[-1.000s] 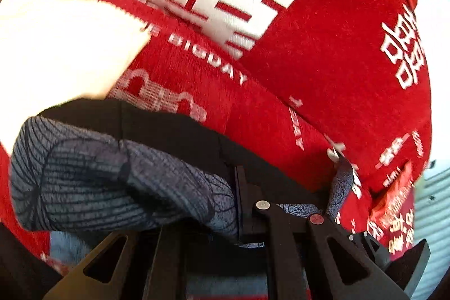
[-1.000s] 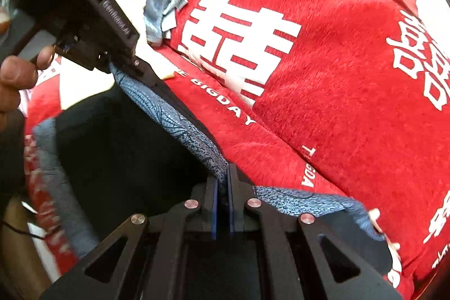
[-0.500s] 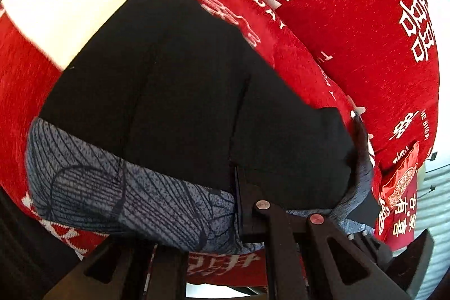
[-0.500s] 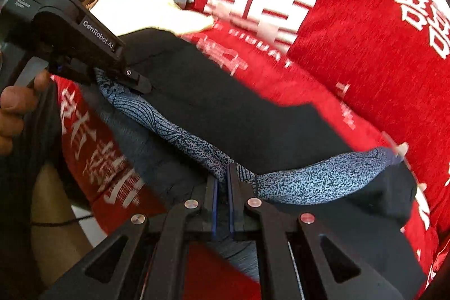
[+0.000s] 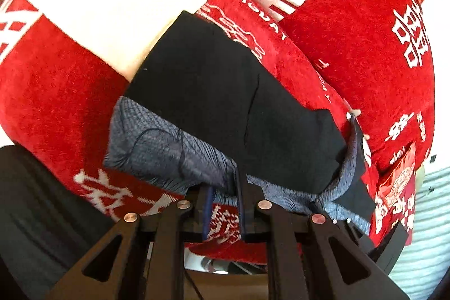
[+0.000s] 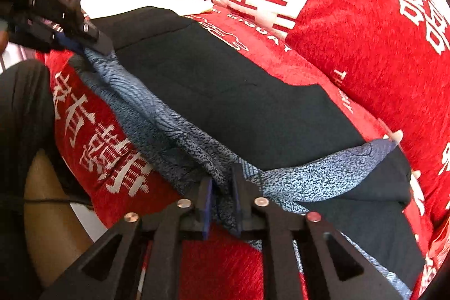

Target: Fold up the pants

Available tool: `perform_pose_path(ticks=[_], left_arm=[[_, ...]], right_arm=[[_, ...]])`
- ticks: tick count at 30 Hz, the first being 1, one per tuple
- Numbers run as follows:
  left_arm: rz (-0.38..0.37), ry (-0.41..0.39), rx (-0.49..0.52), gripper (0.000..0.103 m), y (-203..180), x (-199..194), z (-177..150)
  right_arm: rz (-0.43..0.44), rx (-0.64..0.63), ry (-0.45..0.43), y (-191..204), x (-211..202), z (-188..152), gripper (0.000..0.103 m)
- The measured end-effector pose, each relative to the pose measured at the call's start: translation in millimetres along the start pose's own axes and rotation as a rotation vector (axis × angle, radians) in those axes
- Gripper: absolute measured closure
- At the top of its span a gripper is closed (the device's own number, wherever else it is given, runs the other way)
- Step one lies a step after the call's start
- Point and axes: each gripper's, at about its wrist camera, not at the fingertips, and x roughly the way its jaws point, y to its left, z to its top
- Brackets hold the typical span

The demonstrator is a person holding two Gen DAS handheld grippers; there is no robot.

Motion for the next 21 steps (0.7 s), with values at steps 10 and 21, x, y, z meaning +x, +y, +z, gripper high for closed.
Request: perform_pose_path(ticks=[10, 21], left_arm=[[0.147, -0.090, 0.032, 0.089, -16, -22, 10], [0.334, -0.107, 0.121, 0.089, -44, 52, 27]], right_arm=[[-0.016, 0.320, -0.092, -90, -54, 10, 0.034], [-0.357, 0.793, 0.284, -291, 65, 43, 0.023]])
